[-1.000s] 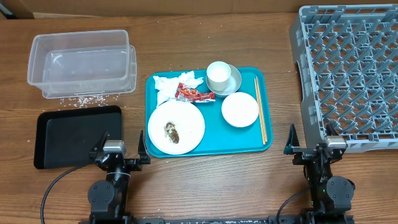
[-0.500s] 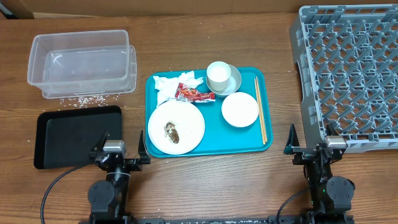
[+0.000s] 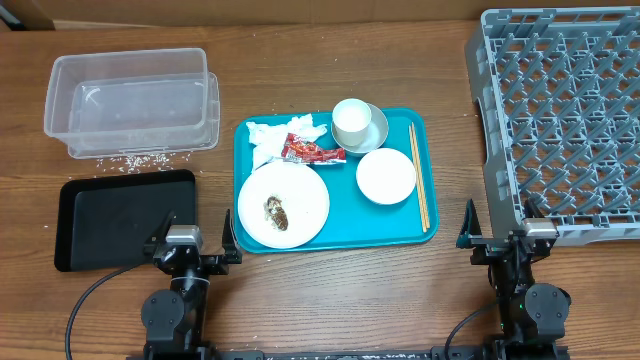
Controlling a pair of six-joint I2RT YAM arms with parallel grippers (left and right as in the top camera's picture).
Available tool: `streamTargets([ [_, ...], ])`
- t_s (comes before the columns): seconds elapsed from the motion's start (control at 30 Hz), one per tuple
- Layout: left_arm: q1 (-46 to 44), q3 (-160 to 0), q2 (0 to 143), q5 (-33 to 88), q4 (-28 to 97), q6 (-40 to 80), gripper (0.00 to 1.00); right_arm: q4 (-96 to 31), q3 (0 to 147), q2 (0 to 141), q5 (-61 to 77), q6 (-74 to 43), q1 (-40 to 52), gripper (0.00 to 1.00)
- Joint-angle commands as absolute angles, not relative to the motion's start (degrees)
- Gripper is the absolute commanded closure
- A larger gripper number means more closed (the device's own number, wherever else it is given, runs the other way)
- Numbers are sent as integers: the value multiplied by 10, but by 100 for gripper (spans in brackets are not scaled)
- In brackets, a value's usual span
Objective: Sort waste into correct bins and load items into the dishwasher
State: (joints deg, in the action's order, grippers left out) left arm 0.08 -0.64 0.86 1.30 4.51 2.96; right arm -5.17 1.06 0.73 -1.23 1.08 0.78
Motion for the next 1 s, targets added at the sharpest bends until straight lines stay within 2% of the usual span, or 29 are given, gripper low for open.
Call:
streamTargets([
  [0.0,0,-3,4,11,44,23,0,-48,5,2,-9,11,6,0],
  [0.07,0,-3,4,46,38,65,0,-48,5,2,-9,11,6,0],
  [0.27,0,-3,4,398,24,484,0,-48,5,2,-9,11,6,0],
  [0.3,0,-3,4,420,25,553,0,-48,5,2,-9,11,6,0],
  [0.4,0,-3,4,475,22,643,0,-48,5,2,-9,11,6,0],
  [0.47,0,-3,4,514,-16,663,0,-48,5,2,-9,11,6,0],
  [0.57,0,-4,4,584,-161,666,0,-48,5,2,-9,11,6,0],
  [0.63,0,-16,4,594,-253,696,0,-48,5,2,-9,11,6,0],
  [0.67,0,-22,4,592,-258,703,0,-48,5,2,-9,11,6,0],
  [0.77,0,-70,6,583,-208,696,0,-48,5,2,-9,11,6,0],
  [0.97,0,-234,89,575,45,488,0,-48,5,2,-9,11,6,0],
])
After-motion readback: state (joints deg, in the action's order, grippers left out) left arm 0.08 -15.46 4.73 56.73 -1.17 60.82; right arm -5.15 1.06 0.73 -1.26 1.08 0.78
